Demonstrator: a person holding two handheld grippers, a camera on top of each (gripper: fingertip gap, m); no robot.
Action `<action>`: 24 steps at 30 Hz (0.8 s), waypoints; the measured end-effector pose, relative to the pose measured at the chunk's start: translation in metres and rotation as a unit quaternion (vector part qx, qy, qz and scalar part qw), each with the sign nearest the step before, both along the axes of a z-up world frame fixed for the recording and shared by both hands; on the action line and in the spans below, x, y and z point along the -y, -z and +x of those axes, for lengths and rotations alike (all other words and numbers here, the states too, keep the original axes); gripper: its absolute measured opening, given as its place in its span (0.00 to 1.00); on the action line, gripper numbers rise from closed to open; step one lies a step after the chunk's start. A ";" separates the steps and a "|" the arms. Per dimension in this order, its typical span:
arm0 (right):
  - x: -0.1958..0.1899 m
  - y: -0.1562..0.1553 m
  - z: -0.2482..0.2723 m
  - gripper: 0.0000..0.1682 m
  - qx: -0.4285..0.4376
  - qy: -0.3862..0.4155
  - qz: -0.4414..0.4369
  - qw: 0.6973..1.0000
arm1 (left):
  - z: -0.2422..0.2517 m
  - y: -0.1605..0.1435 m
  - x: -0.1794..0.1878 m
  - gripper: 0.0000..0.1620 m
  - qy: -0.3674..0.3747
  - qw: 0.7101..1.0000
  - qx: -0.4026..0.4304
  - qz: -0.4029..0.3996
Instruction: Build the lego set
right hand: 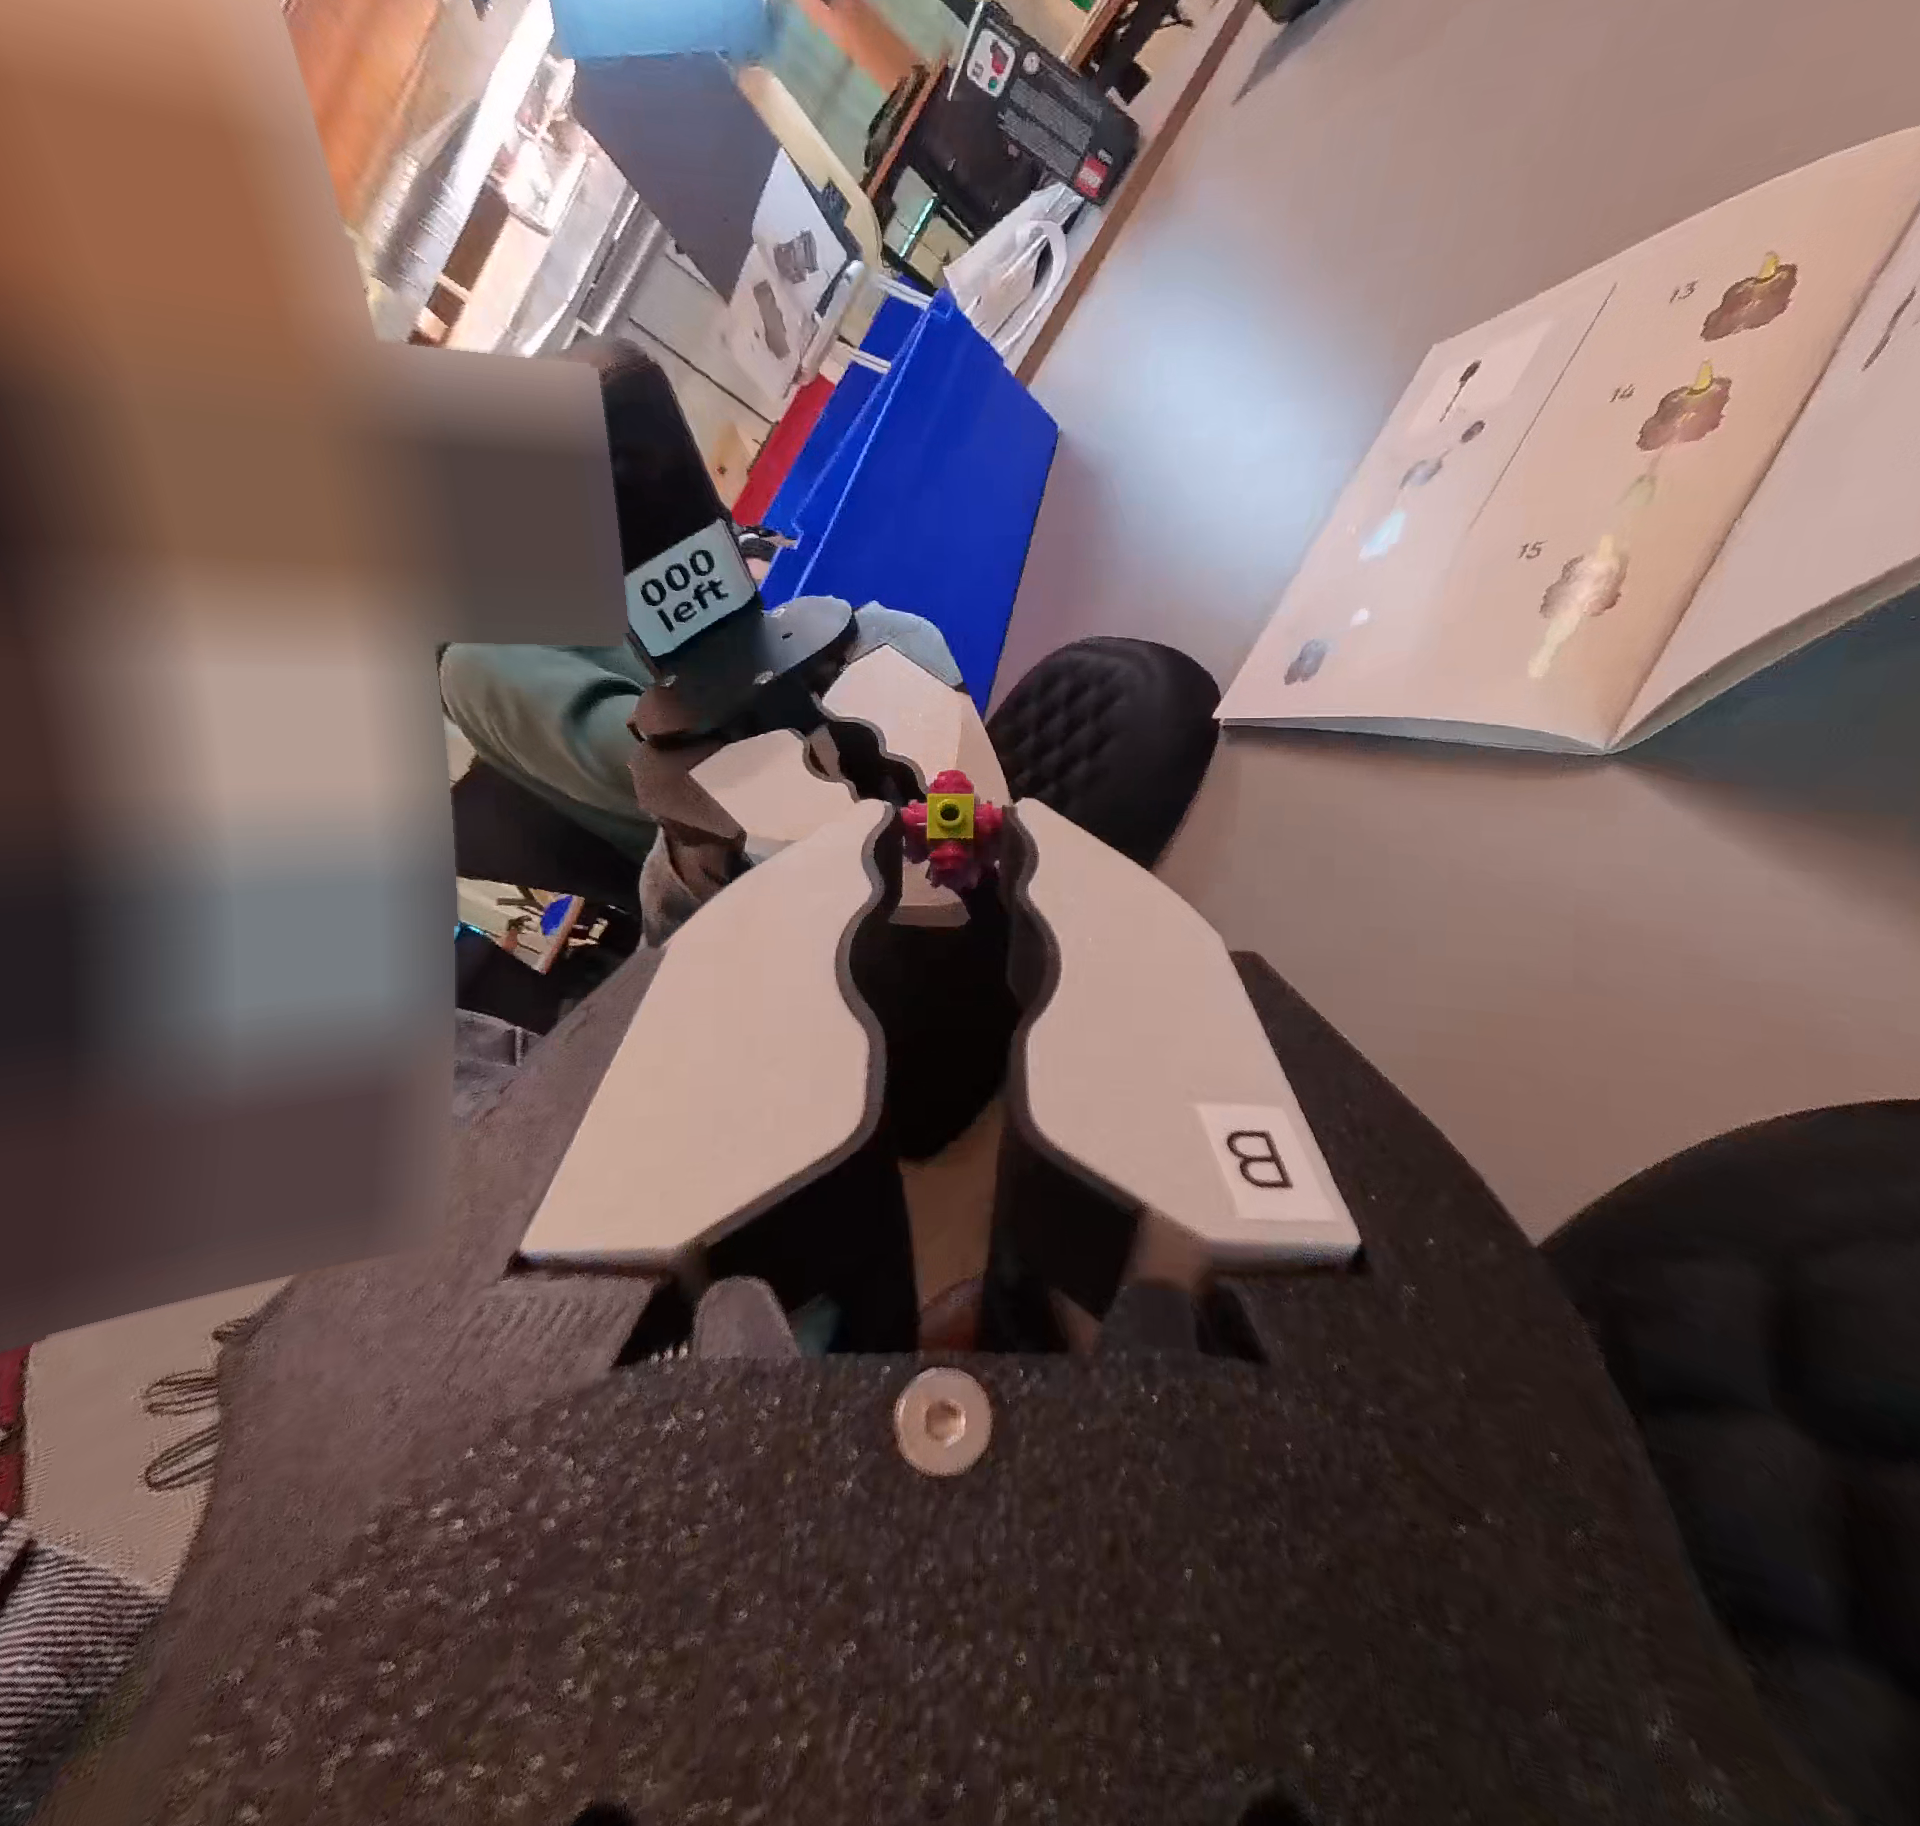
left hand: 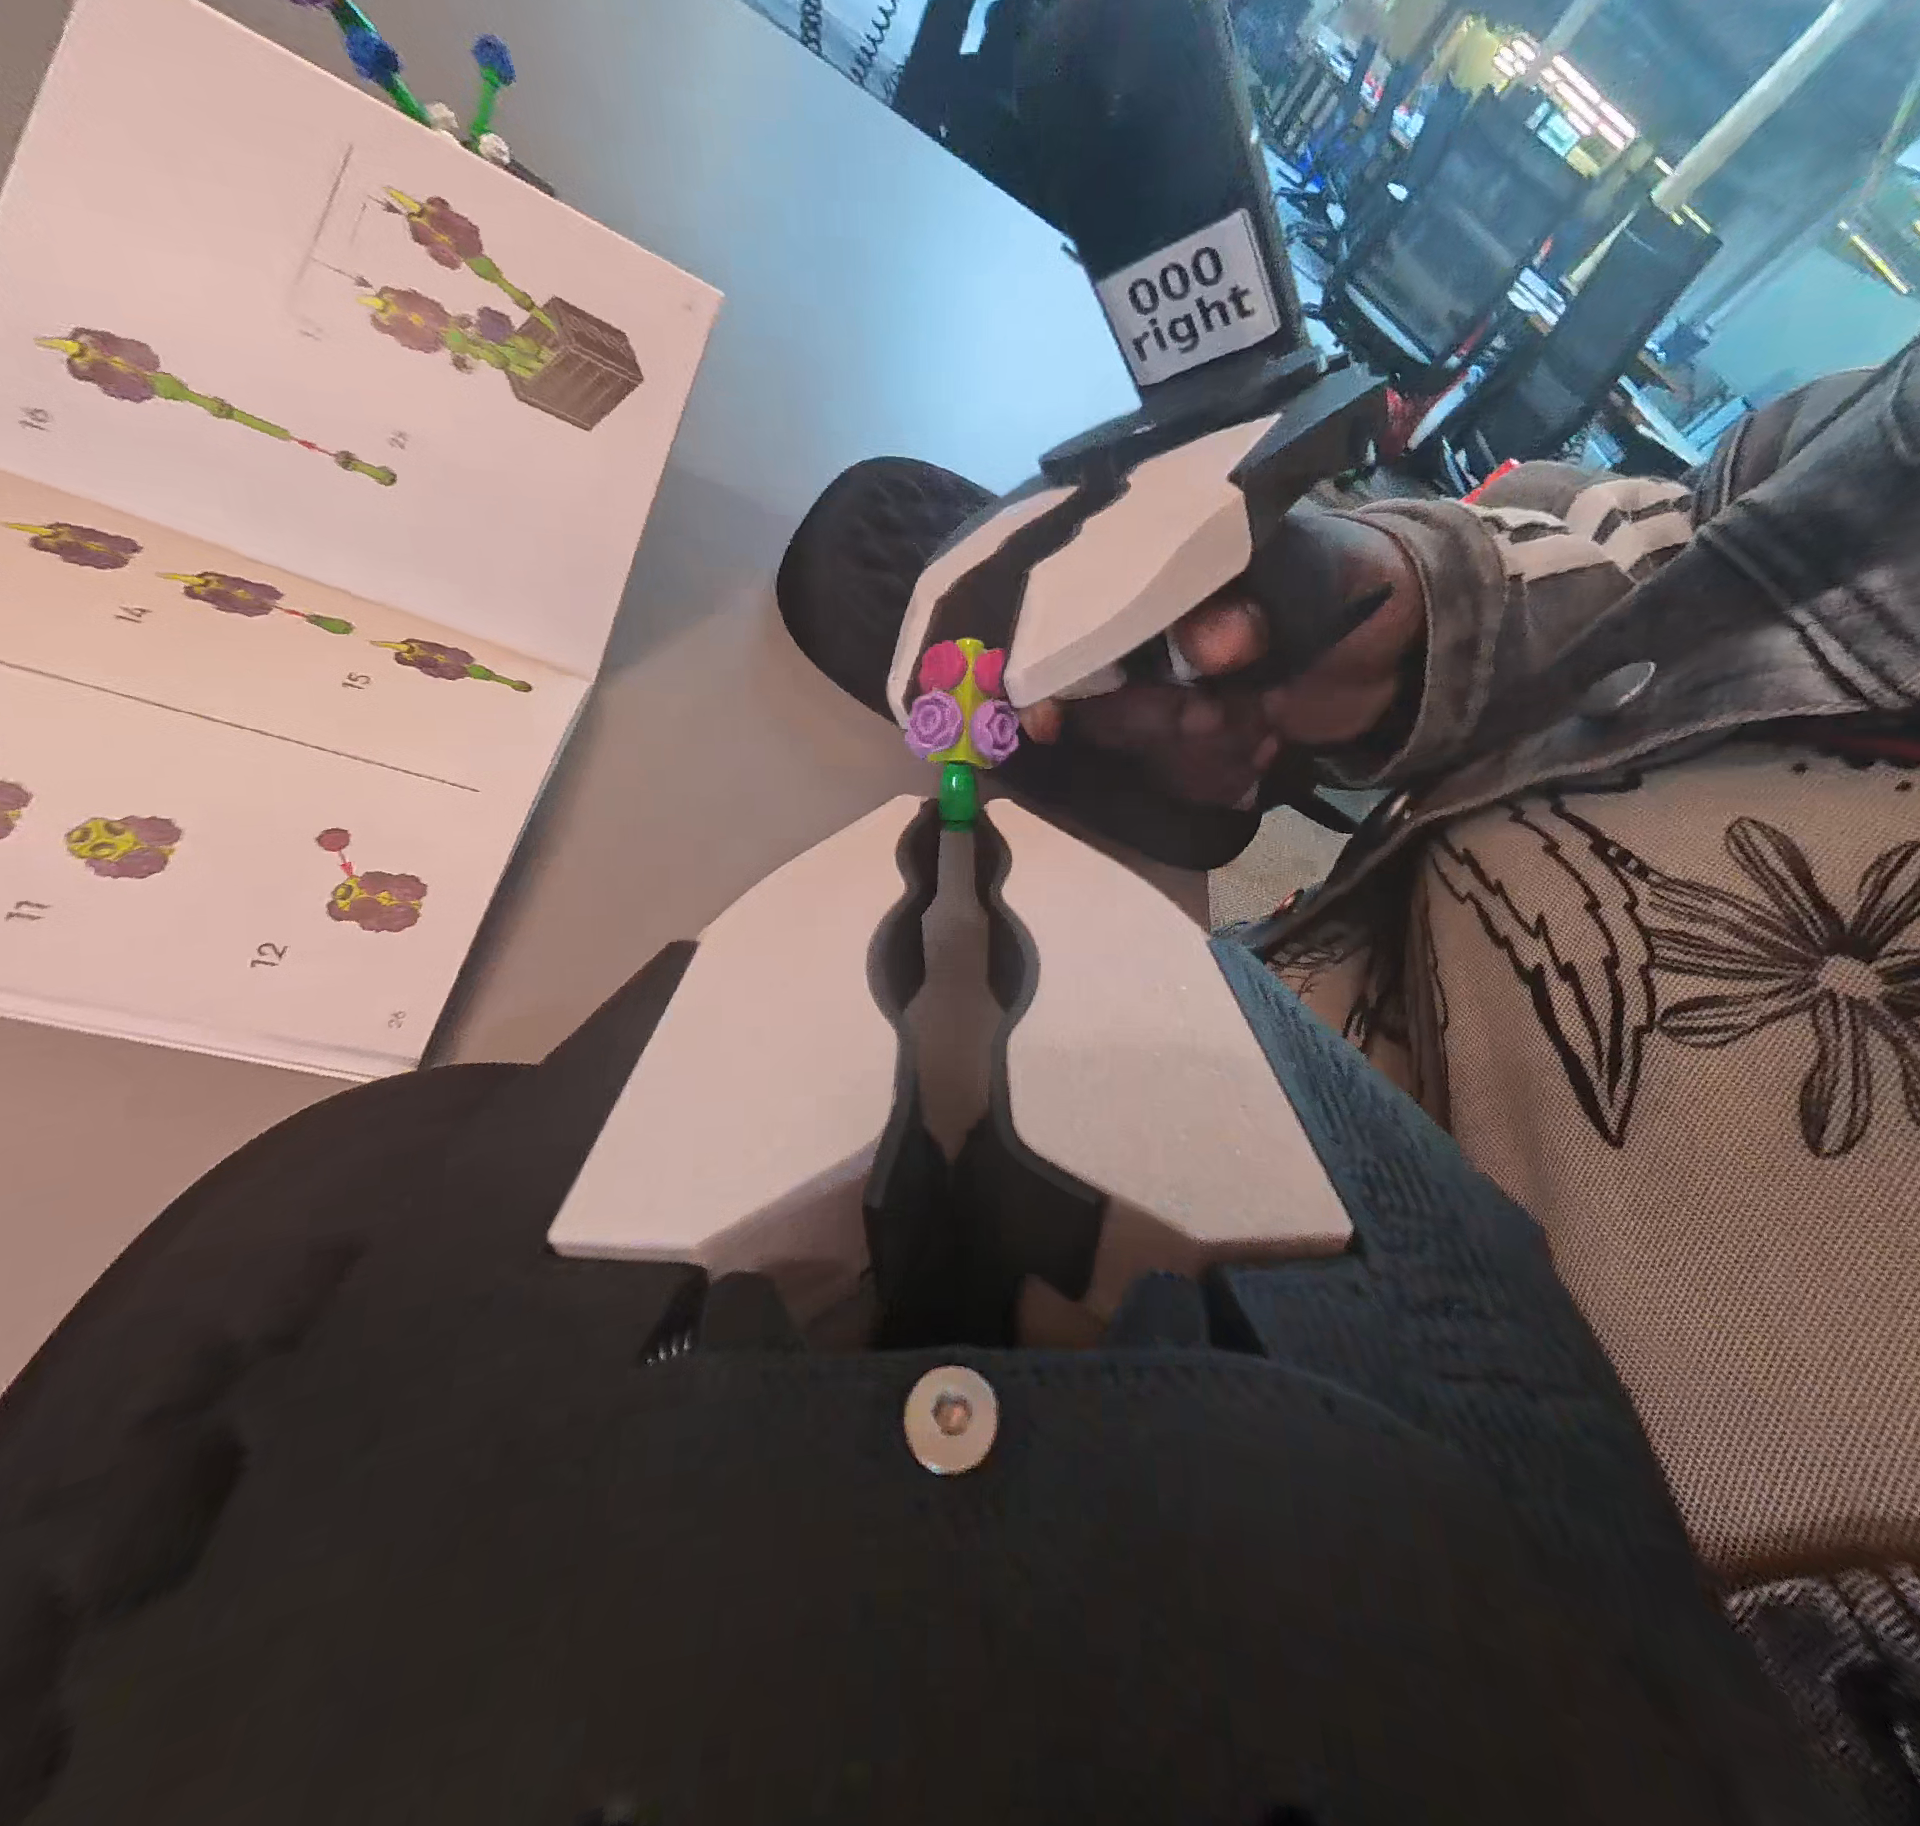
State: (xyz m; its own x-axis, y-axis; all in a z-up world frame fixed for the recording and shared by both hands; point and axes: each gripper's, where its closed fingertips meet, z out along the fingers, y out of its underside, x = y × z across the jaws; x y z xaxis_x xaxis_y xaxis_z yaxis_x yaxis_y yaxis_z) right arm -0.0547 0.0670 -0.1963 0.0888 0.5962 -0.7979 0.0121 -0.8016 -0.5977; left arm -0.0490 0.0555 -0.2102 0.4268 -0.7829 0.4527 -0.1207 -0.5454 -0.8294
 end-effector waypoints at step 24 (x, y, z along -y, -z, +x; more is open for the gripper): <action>0.019 0.029 0.009 0.11 0.133 -0.107 0.061 0.983 | 0.013 0.032 0.019 0.03 0.077 0.991 -0.103 -0.024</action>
State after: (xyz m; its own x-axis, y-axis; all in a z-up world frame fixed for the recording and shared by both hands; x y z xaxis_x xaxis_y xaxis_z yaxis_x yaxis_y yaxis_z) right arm -0.0453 0.0480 -0.2258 0.1474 0.7138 -0.6847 0.3414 -0.6864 -0.6421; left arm -0.0358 0.0368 -0.2425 0.3908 -0.8257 0.4069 -0.3710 -0.5459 -0.7513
